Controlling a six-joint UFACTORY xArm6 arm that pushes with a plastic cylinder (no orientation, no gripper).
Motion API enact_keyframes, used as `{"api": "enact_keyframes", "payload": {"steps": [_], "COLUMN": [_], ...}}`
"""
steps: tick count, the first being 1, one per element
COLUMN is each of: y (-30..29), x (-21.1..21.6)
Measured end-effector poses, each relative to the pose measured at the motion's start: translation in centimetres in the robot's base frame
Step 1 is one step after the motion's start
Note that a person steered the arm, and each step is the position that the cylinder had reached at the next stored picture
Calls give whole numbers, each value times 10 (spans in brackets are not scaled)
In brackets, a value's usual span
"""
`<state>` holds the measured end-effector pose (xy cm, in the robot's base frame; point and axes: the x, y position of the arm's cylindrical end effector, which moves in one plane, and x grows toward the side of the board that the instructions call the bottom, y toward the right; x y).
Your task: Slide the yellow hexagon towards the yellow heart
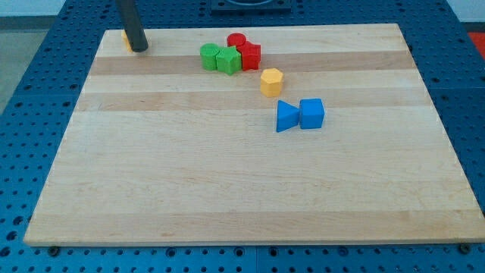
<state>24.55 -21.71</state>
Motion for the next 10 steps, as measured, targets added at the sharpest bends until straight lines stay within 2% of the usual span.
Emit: {"api": "enact_keyframes", "payload": {"steps": [2, 5, 8, 10], "y": [16, 140, 253, 284], "x": [60, 160, 163, 128]}}
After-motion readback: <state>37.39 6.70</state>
